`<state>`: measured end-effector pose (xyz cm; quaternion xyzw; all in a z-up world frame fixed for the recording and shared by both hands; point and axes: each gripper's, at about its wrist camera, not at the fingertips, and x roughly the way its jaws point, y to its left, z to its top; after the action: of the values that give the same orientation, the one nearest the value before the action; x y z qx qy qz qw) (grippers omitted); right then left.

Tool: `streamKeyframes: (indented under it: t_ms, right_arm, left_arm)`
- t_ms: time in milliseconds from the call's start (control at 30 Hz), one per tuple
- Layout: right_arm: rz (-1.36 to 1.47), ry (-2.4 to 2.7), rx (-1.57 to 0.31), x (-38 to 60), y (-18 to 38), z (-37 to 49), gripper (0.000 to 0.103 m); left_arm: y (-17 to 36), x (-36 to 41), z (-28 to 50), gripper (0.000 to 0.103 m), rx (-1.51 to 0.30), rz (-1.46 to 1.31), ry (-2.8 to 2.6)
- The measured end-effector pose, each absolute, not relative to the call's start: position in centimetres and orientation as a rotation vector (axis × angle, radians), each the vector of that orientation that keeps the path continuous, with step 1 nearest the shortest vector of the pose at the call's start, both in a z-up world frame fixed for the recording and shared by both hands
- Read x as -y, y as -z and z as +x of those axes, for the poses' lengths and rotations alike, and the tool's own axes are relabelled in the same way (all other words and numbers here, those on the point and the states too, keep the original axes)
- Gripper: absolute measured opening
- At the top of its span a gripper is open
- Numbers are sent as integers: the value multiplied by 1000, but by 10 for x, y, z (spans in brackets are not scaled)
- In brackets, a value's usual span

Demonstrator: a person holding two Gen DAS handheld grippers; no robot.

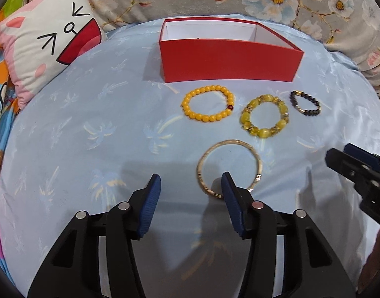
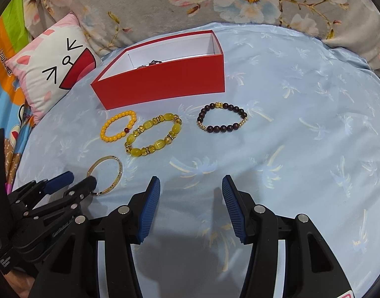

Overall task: Organize jewelry
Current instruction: 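Move both tools back out and lower the left tool onto the gold bangle, then grasp the gold bangle with the left tool while the right tool grasps the dark bead bracelet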

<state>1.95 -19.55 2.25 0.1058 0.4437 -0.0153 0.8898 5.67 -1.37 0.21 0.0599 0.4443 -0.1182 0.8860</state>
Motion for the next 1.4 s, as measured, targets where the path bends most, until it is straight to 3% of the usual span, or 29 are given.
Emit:
streamKeyframes:
  t_ms: [100, 200, 433, 533, 1400]
  right_arm:
    - [222, 34, -920, 196, -23, 20, 51]
    - [223, 37, -918, 197, -23, 19, 51]
    - [226, 38, -918, 200, -24, 20, 51]
    - [228, 36, -920, 200, -23, 21, 51]
    - [260, 115, -910, 240, -18, 77, 49]
  left_arm:
    - [-5, 19, 55, 66, -909, 96, 269]
    - [-4, 32, 56, 68, -908, 112, 288]
    - [3, 48, 60, 67, -899, 157, 263]
    - [2, 48, 58, 56, -887, 158, 274]
    - [-25, 4, 85, 56, -866, 55, 199]
